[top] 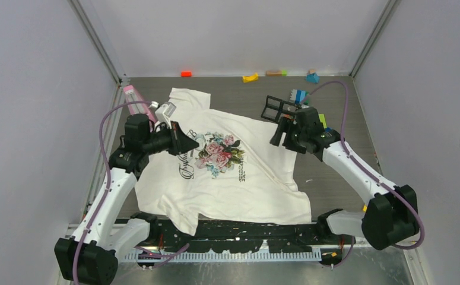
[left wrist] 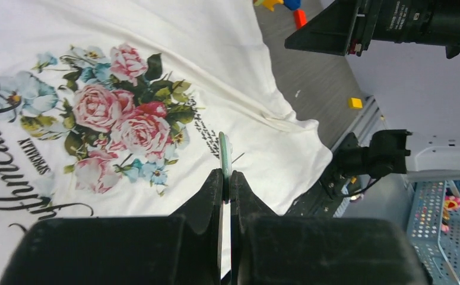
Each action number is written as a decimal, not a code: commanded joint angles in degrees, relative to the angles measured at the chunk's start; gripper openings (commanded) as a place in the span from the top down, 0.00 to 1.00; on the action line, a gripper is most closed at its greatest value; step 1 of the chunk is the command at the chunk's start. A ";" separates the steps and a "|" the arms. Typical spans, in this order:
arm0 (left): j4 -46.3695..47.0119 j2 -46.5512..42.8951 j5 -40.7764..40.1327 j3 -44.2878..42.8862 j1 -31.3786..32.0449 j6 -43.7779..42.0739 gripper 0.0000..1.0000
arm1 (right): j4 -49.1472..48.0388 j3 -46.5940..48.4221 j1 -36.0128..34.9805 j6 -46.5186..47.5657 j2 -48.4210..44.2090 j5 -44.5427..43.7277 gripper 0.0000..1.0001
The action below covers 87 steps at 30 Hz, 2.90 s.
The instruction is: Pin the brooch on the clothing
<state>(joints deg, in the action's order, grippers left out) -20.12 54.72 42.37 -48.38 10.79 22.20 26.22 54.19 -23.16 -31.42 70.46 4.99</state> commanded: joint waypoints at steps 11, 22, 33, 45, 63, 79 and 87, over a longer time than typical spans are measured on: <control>-3.73 -1.27 -5.75 -2.71 -0.33 -2.34 1.00 | 4.74 -5.32 7.39 -2.97 14.97 -17.70 0.30; -2.51 -0.77 -4.05 -2.25 -0.33 -1.19 1.00 | 1.22 -3.96 8.30 -3.01 21.19 -17.14 0.49; -2.16 -0.56 -5.39 -1.92 -0.33 -0.79 1.00 | 0.30 -0.95 10.80 -2.59 26.04 -19.34 0.96; 2.29 -2.08 -7.02 2.92 -0.33 9.24 1.00 | 0.92 3.02 17.17 -2.20 27.69 -27.22 0.99; 1.51 -10.41 -25.74 14.41 -6.01 16.48 1.00 | 5.05 4.46 14.98 2.47 11.20 -26.58 0.33; -18.21 -8.54 -29.66 -5.17 -17.73 -2.56 1.00 | -7.31 14.76 -28.42 -0.17 24.43 -20.79 0.33; -14.34 -9.51 -27.38 -0.01 -17.73 -2.62 1.00 | -5.52 20.41 -33.40 1.52 36.10 -26.57 0.32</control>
<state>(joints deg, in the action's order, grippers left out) -35.51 44.77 15.00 -50.22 -6.52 21.41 21.02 70.91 -56.45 -30.26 103.48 -16.19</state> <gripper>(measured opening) 0.031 0.675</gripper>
